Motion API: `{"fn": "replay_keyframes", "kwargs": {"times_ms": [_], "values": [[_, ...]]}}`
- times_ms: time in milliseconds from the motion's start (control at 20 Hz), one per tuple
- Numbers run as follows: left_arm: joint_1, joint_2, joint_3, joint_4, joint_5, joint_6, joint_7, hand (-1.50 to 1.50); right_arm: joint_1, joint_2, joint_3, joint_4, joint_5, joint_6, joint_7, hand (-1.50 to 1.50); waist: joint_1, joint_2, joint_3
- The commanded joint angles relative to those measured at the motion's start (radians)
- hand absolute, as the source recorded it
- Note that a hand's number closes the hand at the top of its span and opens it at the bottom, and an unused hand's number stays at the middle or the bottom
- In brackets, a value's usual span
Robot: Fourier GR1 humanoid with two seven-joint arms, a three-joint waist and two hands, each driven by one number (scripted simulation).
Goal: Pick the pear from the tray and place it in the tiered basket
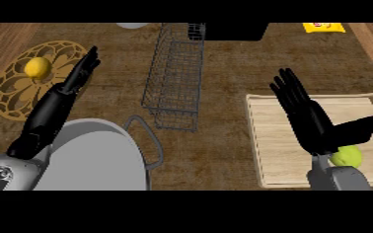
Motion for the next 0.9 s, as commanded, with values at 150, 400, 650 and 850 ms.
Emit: {"fn": "replay_keyframes", "kwargs": {"times_ms": [150,400,650,850], "values": [[0.122,-0.06,0.08,0.109,0.111,0.025,0.079,0.0,-0.068,-0.062,-0.138,0.002,0.109,-0.25,0.086,1.5,-0.015,0.005,-0.003],[0.163,-0.109,0.096,0.117,0.171,0.06,0.155,0.0,0.086,-0.19,-0.294,0.227,0.276,-0.557,0.273,-1.5,-0.055,0.036,-0.014],[0.169,-0.113,0.114,0.121,0.245,0.01,0.209,0.0,0.057,-0.224,-0.199,0.176,0.516,-0.819,0.467,-1.5,-0.012,0.004,-0.007],[0.16,-0.12,0.112,0.134,0.228,0.022,0.215,0.0,0.004,-0.408,-0.075,0.12,0.663,-0.692,0.783,-1.5,-0.013,0.001,-0.008]]}}
